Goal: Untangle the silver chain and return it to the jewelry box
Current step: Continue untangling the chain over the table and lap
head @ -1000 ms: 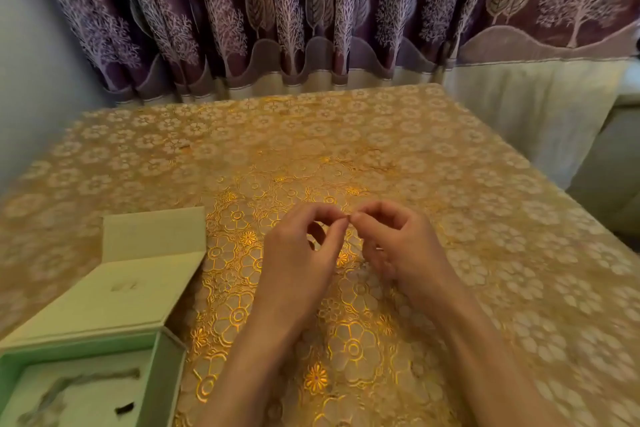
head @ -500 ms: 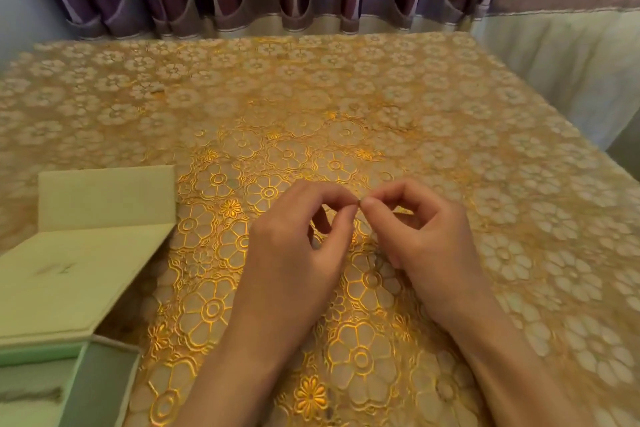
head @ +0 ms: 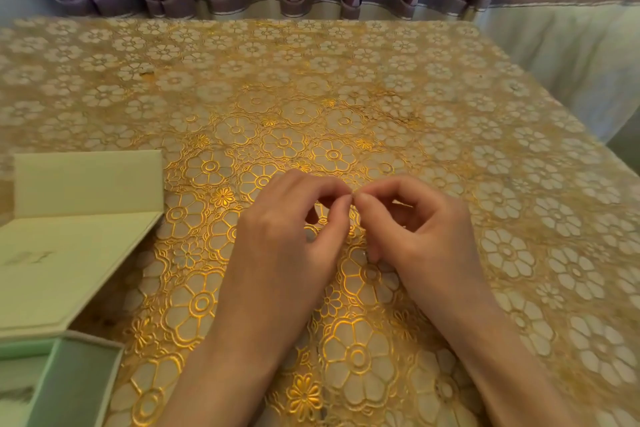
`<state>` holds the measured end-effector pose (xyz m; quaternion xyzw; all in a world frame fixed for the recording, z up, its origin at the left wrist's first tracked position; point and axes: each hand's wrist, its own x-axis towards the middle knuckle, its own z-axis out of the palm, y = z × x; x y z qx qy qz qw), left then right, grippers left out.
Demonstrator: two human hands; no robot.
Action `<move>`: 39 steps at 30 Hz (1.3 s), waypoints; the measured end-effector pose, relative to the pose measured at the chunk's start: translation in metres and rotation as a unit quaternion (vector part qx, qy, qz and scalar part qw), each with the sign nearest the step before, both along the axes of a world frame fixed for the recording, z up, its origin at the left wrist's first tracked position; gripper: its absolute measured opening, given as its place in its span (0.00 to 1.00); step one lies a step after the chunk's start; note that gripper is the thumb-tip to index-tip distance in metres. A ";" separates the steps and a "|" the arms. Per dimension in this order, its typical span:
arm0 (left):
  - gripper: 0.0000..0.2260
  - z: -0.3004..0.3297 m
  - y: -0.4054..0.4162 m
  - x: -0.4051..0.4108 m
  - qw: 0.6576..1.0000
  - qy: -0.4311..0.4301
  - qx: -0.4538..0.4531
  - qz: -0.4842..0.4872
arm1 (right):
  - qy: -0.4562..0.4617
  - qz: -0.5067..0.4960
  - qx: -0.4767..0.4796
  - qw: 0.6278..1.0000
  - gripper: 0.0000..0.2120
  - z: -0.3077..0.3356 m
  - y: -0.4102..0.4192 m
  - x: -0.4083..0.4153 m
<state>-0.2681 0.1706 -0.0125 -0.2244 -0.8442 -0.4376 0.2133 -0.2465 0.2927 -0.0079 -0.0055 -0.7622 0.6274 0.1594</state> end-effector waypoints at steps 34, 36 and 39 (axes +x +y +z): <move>0.04 0.000 0.000 0.000 0.999 0.010 -0.021 0.022 | 0.000 0.013 0.028 1.000 0.06 -0.002 0.001 -0.001; 0.03 0.001 -0.001 0.001 0.999 0.020 -0.023 0.024 | 0.003 0.016 0.017 1.000 0.06 -0.002 0.002 -0.001; 0.05 0.001 -0.002 0.001 0.998 0.037 -0.030 0.033 | 0.005 0.017 0.002 1.000 0.06 -0.001 0.002 -0.001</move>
